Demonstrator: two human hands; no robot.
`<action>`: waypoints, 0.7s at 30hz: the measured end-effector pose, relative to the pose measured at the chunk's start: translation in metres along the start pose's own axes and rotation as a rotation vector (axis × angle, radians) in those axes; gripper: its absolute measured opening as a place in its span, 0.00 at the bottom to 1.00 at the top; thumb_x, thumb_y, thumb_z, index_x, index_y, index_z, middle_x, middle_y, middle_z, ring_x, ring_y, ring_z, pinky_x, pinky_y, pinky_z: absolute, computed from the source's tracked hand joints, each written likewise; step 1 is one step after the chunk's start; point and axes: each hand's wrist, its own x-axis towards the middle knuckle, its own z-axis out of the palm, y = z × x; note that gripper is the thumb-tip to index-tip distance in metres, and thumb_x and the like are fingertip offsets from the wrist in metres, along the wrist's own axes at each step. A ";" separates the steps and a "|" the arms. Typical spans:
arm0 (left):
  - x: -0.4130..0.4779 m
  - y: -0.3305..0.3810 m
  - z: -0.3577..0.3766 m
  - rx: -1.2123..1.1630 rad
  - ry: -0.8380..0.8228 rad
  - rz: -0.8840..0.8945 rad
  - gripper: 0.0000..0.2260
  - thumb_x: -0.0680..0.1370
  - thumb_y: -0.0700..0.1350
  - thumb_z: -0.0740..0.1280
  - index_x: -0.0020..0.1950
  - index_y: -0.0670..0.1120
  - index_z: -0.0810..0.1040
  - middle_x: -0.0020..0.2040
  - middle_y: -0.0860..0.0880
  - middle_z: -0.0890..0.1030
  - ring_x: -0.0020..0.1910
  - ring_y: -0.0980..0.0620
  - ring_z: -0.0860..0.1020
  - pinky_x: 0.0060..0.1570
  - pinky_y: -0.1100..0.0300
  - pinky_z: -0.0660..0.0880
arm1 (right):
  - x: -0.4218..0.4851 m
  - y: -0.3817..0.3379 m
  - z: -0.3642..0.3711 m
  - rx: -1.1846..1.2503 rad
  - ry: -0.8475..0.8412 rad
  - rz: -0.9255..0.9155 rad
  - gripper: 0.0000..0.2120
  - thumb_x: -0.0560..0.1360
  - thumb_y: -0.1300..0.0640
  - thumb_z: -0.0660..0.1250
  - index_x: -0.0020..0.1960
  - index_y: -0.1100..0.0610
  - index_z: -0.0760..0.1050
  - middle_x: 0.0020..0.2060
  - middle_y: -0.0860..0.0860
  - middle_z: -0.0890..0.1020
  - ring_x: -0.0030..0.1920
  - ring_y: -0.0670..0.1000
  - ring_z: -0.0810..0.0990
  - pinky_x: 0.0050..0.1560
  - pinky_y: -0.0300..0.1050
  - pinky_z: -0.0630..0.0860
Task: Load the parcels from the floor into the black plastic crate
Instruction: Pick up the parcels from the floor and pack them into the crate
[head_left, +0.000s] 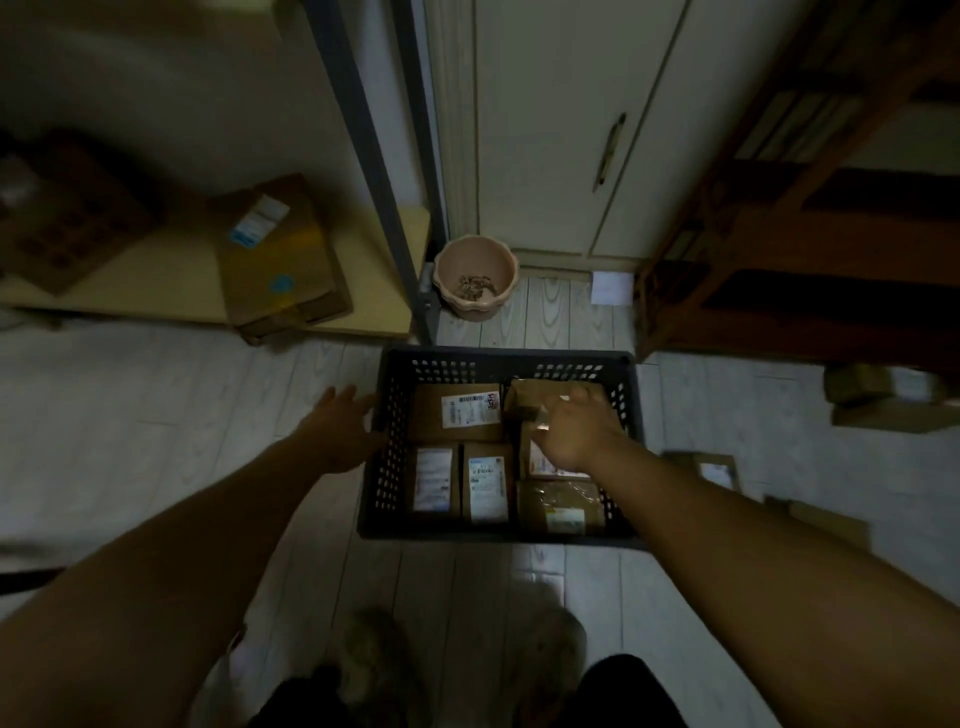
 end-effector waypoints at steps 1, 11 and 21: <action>-0.027 0.002 -0.015 0.001 -0.024 -0.016 0.33 0.79 0.57 0.60 0.78 0.48 0.50 0.78 0.43 0.47 0.76 0.41 0.45 0.75 0.46 0.49 | -0.024 -0.001 -0.022 0.012 -0.004 -0.001 0.28 0.78 0.43 0.60 0.75 0.48 0.58 0.74 0.56 0.60 0.72 0.59 0.59 0.72 0.55 0.58; -0.230 0.042 -0.086 -0.060 0.017 -0.011 0.35 0.77 0.58 0.62 0.78 0.50 0.47 0.78 0.44 0.46 0.77 0.42 0.45 0.74 0.46 0.49 | -0.211 -0.010 -0.124 0.041 -0.002 0.032 0.32 0.73 0.39 0.61 0.74 0.50 0.62 0.72 0.56 0.64 0.70 0.60 0.61 0.68 0.56 0.65; -0.360 0.088 -0.105 0.015 0.126 0.242 0.33 0.78 0.56 0.62 0.77 0.47 0.51 0.78 0.44 0.52 0.76 0.43 0.51 0.72 0.53 0.53 | -0.392 0.030 -0.134 0.060 0.139 0.205 0.31 0.78 0.43 0.61 0.76 0.52 0.57 0.74 0.56 0.59 0.72 0.58 0.61 0.70 0.53 0.64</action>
